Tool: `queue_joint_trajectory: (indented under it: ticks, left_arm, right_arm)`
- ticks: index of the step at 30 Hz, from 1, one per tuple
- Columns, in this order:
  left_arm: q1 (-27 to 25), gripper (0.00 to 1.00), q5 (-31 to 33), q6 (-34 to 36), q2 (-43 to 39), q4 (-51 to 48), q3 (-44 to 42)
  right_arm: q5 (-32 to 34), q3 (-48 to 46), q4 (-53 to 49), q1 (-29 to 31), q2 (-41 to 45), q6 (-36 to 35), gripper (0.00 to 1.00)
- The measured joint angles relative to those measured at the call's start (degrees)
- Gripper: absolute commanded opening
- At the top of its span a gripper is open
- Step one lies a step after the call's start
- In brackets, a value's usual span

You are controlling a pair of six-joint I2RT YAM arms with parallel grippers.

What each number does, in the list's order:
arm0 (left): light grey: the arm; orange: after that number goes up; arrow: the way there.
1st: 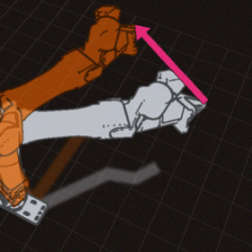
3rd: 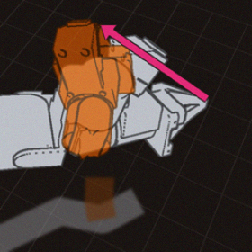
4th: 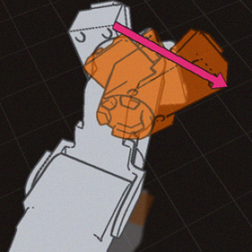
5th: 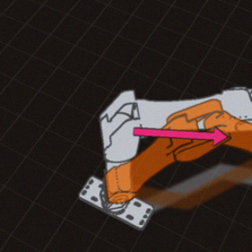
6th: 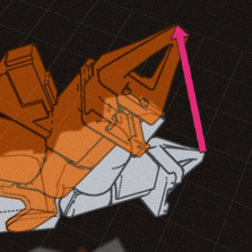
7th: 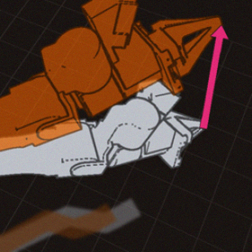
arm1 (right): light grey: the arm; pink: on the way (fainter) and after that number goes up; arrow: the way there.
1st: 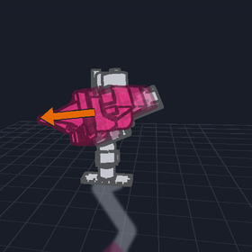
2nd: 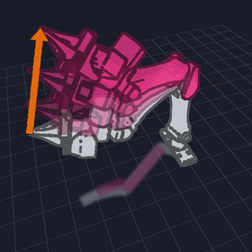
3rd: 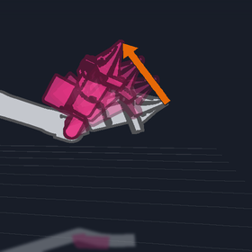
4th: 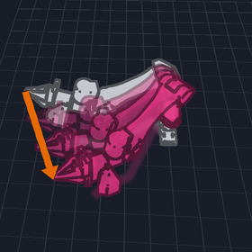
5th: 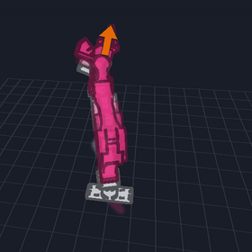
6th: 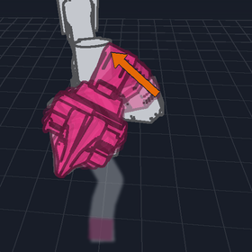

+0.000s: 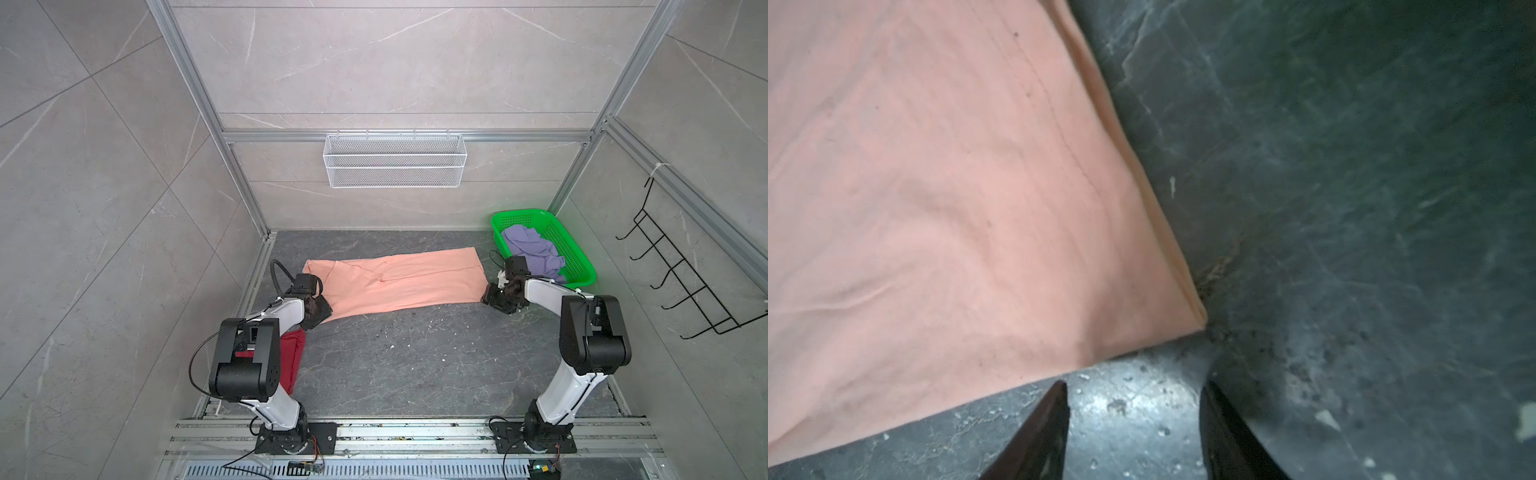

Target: Fold and stack the t-shirts

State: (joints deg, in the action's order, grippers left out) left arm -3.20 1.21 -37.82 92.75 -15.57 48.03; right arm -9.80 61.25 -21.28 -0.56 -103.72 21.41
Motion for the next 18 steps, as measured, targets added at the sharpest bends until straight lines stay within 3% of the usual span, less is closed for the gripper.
queue_joint_trajectory:
  ticks: [11,18]
  left_arm:
    - [0.35,0.44,-3.82,1.46,-5.27,-1.27,-0.83]
    - [0.24,0.45,-6.34,0.44,-6.6,0.13,0.31]
  right_arm:
    - [-6.8,-2.08,3.63,1.77,6.12,4.66,0.54]
    - [-9.35,2.34,8.52,5.88,-0.76,7.63,0.53]
